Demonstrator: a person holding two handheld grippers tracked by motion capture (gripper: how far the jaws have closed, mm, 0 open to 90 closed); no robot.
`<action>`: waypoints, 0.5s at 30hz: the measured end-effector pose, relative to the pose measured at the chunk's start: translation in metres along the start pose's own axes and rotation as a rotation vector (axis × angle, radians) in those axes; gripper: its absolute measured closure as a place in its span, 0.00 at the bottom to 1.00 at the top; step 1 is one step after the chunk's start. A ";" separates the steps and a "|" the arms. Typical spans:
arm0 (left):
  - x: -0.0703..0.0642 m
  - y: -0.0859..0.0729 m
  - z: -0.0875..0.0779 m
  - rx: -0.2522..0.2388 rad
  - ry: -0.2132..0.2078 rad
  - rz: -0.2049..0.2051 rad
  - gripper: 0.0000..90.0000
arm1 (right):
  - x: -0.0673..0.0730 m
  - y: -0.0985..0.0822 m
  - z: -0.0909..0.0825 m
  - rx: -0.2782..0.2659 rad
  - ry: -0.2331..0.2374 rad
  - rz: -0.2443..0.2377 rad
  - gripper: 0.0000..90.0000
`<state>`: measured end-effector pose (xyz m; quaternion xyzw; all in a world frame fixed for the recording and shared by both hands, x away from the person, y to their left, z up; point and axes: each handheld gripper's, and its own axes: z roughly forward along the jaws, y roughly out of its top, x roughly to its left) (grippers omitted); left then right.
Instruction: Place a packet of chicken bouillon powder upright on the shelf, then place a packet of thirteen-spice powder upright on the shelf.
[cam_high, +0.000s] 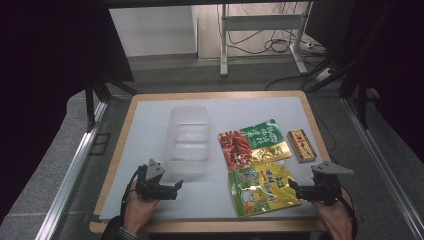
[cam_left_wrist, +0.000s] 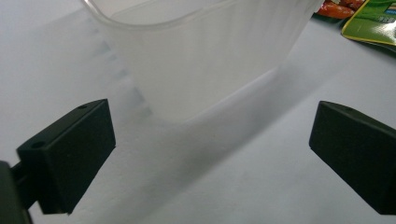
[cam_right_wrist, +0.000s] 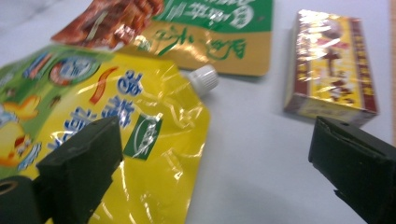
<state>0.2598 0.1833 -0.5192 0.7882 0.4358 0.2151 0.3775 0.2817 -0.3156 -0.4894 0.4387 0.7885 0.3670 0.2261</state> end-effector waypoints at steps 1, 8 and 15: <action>0.000 0.000 0.000 0.002 0.002 -0.007 0.00 | 0.001 -0.001 0.001 0.009 0.005 -0.012 0.02; -0.001 0.001 -0.001 -0.019 0.027 0.016 0.00 | 0.000 -0.004 0.006 0.053 0.041 -0.025 0.00; -0.004 0.001 0.001 -0.029 -0.022 0.023 0.00 | -0.003 -0.004 0.005 0.047 0.060 -0.019 0.00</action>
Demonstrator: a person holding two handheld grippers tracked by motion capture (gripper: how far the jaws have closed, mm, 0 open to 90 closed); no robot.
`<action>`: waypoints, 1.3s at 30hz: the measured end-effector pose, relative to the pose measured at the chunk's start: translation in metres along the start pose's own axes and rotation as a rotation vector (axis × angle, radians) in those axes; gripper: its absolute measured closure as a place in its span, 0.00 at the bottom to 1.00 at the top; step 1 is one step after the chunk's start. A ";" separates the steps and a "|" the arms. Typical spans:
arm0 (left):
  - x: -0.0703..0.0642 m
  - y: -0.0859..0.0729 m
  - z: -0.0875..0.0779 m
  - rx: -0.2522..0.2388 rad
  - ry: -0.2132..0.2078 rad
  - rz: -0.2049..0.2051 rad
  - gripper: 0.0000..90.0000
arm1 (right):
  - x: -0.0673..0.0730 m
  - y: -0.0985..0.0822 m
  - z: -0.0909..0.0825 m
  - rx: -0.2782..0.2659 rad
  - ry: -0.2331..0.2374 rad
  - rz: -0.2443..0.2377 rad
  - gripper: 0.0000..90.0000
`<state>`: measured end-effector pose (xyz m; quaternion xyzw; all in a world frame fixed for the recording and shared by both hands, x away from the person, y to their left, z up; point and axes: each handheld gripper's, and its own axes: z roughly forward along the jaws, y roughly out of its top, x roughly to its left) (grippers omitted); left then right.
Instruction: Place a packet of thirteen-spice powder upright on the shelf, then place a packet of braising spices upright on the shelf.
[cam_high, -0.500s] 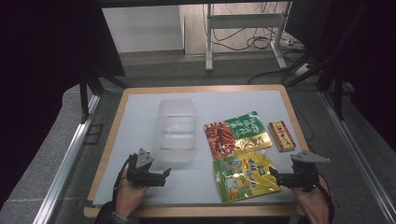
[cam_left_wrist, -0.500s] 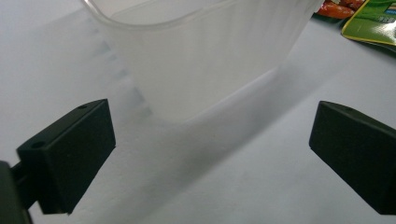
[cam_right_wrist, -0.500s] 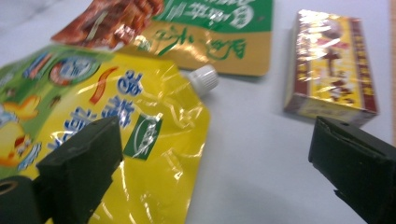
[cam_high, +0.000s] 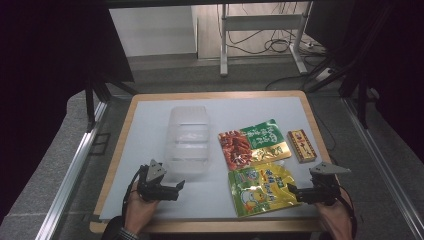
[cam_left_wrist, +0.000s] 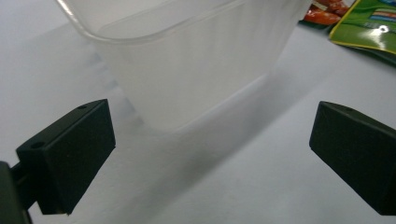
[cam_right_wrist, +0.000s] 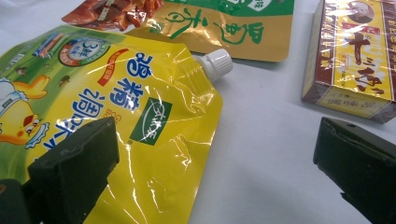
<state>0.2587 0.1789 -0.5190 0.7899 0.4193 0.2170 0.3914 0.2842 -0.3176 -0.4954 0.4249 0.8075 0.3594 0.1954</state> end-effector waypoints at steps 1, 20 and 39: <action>-0.001 0.000 0.000 0.006 -0.006 -0.001 0.00 | 0.000 0.000 0.000 -0.002 0.000 0.000 0.00; -0.018 0.008 0.002 0.010 -0.101 0.026 0.01 | -0.001 -0.001 0.002 -0.008 0.000 -0.002 0.00; -0.036 0.014 -0.001 -0.018 -0.149 0.097 0.22 | -0.003 -0.001 0.003 -0.001 -0.007 -0.013 0.00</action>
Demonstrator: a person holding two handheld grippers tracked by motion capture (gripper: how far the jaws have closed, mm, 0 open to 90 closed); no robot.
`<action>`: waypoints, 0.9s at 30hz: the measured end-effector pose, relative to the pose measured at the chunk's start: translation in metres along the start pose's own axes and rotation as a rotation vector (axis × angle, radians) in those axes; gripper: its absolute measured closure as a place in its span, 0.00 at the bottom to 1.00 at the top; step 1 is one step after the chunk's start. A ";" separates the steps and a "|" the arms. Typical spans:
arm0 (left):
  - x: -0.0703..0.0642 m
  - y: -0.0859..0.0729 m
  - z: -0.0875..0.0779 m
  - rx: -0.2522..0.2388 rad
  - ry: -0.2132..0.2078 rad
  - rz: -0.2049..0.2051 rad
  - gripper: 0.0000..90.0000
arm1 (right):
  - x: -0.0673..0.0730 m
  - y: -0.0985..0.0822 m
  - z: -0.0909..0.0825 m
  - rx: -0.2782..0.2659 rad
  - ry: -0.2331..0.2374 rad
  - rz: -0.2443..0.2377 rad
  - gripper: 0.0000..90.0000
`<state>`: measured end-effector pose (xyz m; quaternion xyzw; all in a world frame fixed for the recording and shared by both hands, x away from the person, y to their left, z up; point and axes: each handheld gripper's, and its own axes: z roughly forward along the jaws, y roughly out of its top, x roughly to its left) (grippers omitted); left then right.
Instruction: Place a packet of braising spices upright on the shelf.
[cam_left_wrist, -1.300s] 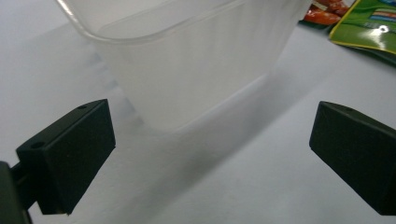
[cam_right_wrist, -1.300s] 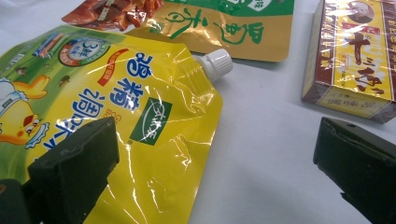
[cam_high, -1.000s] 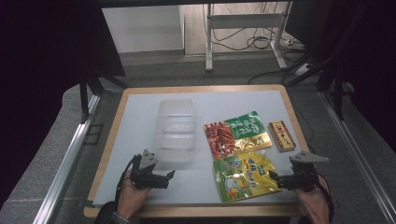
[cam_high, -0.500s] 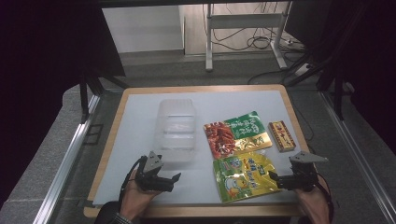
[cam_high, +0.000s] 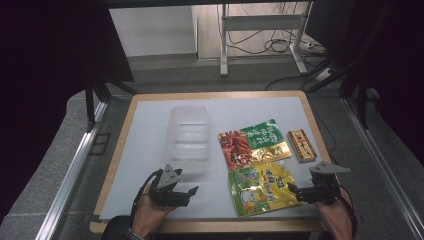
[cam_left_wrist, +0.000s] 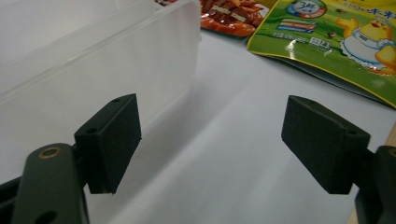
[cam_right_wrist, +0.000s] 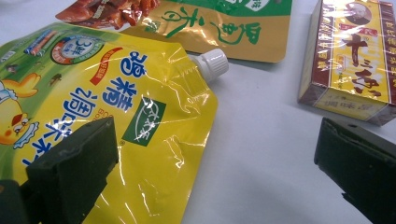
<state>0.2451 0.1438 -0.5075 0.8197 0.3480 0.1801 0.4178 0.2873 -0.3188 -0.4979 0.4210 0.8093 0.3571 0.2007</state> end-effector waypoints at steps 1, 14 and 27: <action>0.000 0.000 0.000 0.000 -0.009 0.001 0.22 | 0.000 0.000 0.000 0.002 -0.001 0.000 0.00; -0.011 0.007 0.006 -0.024 -0.089 0.036 0.37 | -0.001 -0.001 -0.001 0.004 -0.003 0.003 0.00; -0.031 0.020 0.028 -0.015 -0.166 0.062 0.54 | -0.001 -0.001 -0.001 0.006 -0.002 -0.007 0.00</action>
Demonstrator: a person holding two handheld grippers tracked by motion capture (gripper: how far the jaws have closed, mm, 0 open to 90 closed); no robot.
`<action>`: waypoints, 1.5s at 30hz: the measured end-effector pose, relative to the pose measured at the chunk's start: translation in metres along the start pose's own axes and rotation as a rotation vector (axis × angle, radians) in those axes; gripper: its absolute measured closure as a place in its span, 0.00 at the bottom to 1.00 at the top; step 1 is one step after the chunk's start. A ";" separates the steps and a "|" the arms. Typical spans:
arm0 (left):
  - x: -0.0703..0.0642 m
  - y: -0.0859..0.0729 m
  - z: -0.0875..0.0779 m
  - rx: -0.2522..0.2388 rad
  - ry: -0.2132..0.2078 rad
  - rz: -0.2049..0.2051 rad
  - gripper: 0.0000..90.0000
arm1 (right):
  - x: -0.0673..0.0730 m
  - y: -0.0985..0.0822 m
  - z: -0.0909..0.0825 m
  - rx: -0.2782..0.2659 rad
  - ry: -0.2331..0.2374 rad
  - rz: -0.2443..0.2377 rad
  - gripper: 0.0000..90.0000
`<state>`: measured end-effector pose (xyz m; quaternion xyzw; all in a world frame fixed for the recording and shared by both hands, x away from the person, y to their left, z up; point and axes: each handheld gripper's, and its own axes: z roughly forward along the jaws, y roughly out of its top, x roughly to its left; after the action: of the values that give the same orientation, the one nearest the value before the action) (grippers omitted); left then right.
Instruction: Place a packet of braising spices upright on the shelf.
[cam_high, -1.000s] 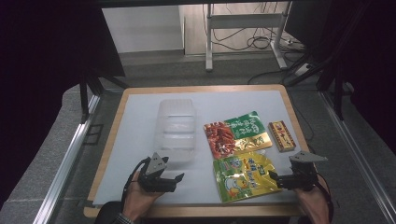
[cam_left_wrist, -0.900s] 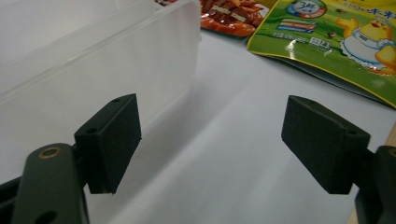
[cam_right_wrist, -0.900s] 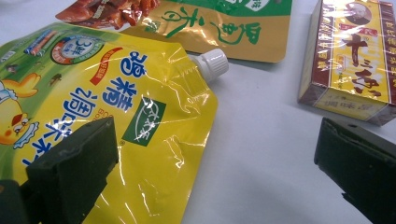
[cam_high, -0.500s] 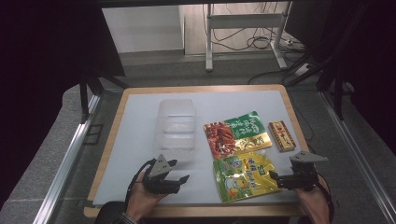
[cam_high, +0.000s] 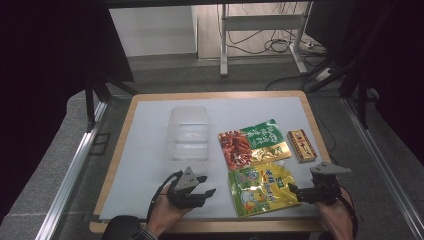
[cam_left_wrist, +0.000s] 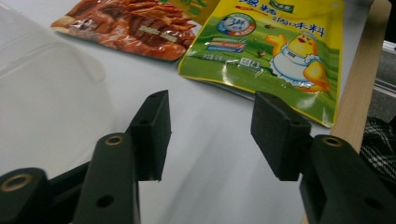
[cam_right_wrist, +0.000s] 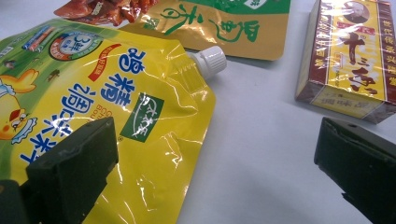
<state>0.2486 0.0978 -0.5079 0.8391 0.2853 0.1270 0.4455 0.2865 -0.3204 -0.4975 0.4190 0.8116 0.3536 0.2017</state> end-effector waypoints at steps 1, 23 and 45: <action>-0.002 0.001 0.004 -0.003 -0.011 0.001 0.57 | -0.001 0.000 0.000 0.002 0.000 0.001 0.00; -0.015 0.019 0.045 -0.001 -0.070 0.021 0.99 | -0.002 -0.001 0.002 0.014 0.015 -0.004 0.00; -0.021 0.031 0.089 0.021 -0.117 0.071 1.00 | -0.005 -0.002 0.002 0.050 0.009 0.003 0.01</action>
<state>0.2849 0.0118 -0.5330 0.8593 0.2304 0.0904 0.4476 0.2895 -0.3242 -0.5001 0.4236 0.8203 0.3355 0.1872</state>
